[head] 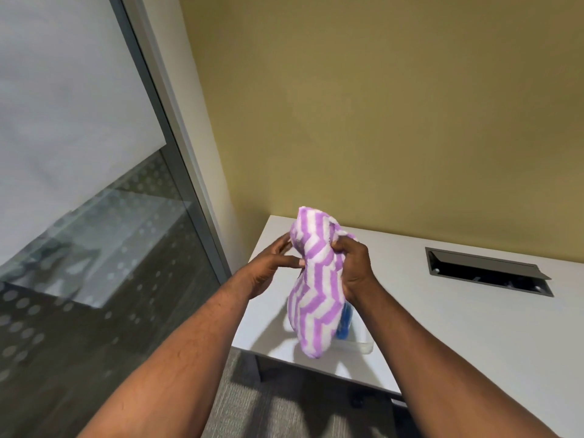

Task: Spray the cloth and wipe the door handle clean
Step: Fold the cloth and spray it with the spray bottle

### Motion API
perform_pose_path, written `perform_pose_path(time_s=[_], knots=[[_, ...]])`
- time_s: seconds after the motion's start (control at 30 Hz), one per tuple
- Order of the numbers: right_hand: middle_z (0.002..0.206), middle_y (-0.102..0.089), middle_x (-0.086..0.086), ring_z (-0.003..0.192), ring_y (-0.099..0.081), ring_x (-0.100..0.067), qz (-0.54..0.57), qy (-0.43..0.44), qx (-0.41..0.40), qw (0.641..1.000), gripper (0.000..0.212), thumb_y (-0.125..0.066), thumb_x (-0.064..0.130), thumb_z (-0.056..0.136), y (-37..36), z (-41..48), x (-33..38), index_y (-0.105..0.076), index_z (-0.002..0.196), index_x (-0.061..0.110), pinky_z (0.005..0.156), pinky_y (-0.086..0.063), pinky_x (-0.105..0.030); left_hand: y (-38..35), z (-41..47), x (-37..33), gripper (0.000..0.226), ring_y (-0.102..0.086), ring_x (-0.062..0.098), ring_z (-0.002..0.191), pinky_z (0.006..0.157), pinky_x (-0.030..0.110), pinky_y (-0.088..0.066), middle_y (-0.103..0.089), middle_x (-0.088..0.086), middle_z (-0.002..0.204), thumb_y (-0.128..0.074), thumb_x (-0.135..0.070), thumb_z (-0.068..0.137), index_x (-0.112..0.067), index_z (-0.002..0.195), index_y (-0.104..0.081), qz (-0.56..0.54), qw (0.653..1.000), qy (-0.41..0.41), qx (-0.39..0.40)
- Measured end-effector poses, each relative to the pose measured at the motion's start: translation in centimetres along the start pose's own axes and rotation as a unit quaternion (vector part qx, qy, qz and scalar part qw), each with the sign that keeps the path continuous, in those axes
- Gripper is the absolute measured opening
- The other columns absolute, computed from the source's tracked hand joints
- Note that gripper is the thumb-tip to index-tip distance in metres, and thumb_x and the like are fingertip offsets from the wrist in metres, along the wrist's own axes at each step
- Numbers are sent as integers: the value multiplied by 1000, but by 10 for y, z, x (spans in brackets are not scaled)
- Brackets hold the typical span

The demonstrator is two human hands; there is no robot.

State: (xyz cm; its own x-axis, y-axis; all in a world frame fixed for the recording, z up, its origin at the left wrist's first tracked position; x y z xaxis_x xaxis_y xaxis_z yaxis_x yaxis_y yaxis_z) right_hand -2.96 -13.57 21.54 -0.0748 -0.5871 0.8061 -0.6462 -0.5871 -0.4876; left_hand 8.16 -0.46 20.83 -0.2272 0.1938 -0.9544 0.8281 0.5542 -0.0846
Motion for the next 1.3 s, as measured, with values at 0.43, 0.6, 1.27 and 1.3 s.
perform_pose_path(time_s=[0.43,0.6,1.27,1.3], knots=[[108,-77,-12,84,-76,-22,-128,-10,26,991,55,-75,25,75,17,5,9,-65,129,15,72,-63,-38,-1,-9,0,28,-80,31,89,75,42,-67,-82,12,99,-82,-9,84,-11,111,-73,-202,969,-12,-142],[99,-76,-16,76,-75,-21,-213,88,-32,973,57,-77,14,93,32,8,2,-48,137,36,59,-60,-33,18,-10,-2,34,-79,24,90,66,31,-63,-80,4,101,-87,-28,86,-19,111,-66,-26,956,-18,-293],[76,-70,2,72,-63,-19,-412,110,28,904,24,-74,-5,80,57,-1,7,-73,81,20,55,-47,-14,-3,-20,-1,44,-43,20,137,115,39,-39,-54,-1,140,-86,-43,62,-18,97,-77,393,905,-47,-156],[73,-68,3,71,-61,-19,-411,110,26,905,20,-76,-3,80,60,-1,4,-72,79,17,53,-46,-14,-4,-20,0,44,-51,21,131,110,38,-44,-59,1,136,-85,-39,60,-16,97,-76,351,924,-40,-147]])
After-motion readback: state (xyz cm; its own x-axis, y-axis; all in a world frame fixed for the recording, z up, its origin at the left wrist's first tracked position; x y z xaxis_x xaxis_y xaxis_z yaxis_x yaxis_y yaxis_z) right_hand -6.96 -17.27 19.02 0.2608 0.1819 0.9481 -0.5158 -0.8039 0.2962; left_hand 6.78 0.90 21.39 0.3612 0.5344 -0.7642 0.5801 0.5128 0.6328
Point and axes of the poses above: each hand's wrist, its own z-axis towards the middle knuckle, its own y-axis out of the back of the hand, x = y × z, the point moved 4 cm from there along z, towards the middle knuckle
